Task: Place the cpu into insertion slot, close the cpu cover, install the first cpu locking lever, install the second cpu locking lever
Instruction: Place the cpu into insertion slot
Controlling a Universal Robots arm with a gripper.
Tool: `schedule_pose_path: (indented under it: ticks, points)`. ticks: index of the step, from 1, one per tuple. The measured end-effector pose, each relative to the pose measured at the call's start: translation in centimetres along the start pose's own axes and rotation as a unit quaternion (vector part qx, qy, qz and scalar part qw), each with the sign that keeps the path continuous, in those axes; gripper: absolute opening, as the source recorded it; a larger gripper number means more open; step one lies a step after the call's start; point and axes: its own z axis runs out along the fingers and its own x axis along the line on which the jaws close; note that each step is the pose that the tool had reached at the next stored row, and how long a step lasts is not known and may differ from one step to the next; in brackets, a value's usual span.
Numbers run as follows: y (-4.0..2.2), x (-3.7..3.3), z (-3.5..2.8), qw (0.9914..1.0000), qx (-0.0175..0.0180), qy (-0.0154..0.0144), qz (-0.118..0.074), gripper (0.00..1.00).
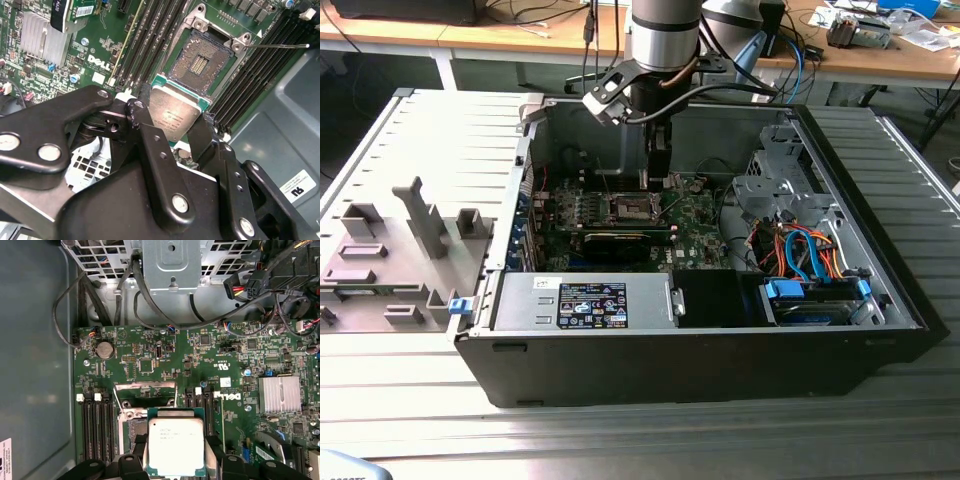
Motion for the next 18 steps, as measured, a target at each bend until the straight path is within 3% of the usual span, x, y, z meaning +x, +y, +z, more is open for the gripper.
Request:
schedule_pose_path:
  ticks: [10,18]
  points:
    - [-0.01,0.08,0.27,0.99991,0.0006,-0.0005,0.014,0.54]
    - [-0.03,0.17,0.46,0.99992,0.0006,-0.0006,0.013,0.54]
